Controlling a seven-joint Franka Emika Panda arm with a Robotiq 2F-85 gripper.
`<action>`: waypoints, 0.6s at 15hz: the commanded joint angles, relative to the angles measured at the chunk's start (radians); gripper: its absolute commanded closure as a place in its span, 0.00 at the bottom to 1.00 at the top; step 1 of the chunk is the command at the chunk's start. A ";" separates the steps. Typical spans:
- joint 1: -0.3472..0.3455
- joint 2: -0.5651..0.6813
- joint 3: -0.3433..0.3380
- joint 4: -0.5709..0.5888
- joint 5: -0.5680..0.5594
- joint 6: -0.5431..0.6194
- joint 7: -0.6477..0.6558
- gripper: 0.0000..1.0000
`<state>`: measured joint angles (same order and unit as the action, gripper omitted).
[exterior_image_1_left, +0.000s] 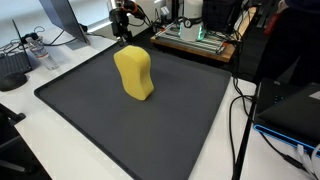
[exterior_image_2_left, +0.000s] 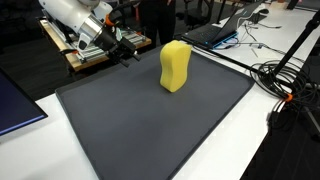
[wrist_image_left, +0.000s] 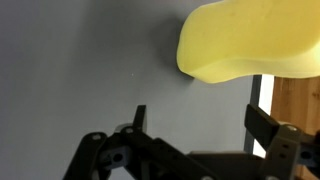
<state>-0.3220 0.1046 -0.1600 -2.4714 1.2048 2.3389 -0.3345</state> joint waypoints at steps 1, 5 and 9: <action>0.090 -0.248 0.013 -0.225 0.120 0.200 -0.134 0.00; 0.192 -0.463 0.122 -0.354 0.220 0.455 -0.160 0.00; 0.292 -0.496 0.334 -0.295 0.212 0.736 -0.055 0.00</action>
<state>-0.0869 -0.3338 0.0382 -2.7661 1.4066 2.9023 -0.4556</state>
